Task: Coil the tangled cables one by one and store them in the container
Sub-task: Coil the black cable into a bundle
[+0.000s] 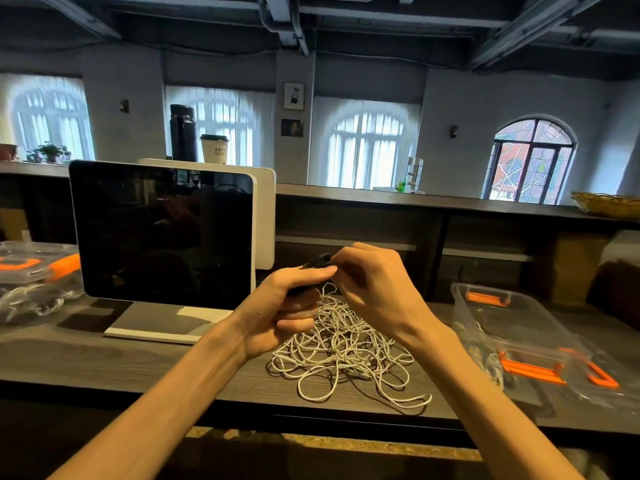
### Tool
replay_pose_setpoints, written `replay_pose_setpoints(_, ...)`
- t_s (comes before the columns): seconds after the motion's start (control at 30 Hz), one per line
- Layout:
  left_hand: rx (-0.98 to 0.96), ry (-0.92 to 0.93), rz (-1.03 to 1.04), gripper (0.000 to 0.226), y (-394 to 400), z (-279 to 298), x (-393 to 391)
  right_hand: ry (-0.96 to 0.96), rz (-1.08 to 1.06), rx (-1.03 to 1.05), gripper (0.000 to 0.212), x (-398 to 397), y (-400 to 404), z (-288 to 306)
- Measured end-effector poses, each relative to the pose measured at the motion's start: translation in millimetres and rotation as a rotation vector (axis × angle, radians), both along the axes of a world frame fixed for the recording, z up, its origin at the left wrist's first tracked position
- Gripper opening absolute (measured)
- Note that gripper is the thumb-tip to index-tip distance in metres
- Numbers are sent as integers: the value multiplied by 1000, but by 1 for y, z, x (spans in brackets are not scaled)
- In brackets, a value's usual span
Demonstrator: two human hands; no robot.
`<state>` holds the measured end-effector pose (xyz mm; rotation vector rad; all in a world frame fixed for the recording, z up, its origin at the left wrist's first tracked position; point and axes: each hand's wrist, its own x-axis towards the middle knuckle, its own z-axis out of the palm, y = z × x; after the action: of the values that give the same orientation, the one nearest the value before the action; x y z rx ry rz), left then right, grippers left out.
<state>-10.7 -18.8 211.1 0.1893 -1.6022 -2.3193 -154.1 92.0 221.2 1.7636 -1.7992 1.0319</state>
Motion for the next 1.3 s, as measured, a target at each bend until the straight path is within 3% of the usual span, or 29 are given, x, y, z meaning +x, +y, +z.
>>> replay_pose_setpoints(0.17, 24, -43, -81, 6, 6, 8, 5, -311, 116, -11, 18, -1, -2, -2)
replay_pose_setpoints(0.27, 88, 23, -21, 21, 6, 10, 3, -175, 57, -82, 16, 4, -4, -7)
replay_pose_setpoints(0.37, 225, 95, -17, 16, -4, 8, -1, 20, -10, -118, 17, 19, -3, -14)
replay_pose_setpoints(0.53, 423, 165, -136, 19, -8, -1, -2, -278, 146, -99, 17, 23, 5, -12)
replay_pose_setpoints(0.7, 427, 212, -249, 39, -9, 0, 7, -518, 425, 16, 27, 14, 12, -8)
replay_pose_setpoints(0.87, 392, 202, -363, 37, -3, 2, 9, -650, 543, -65, 19, 14, 10, -2)
replay_pose_setpoints(1.07, 317, 217, -370, 34, -3, 6, 10, -774, 586, -87, 19, 25, 15, 4)
replay_pose_setpoints(1.17, 290, 256, -447, 29, -4, 8, 10, -775, 555, -187, 15, 28, 15, 6)
replay_pose_setpoints(1.23, 233, 273, -502, 38, -1, 12, 11, -785, 544, -254, 13, 31, 13, 5)
replay_pose_setpoints(1.3, 275, 245, -453, 36, 3, 16, 10, -810, 532, -342, 14, 33, 11, 4)
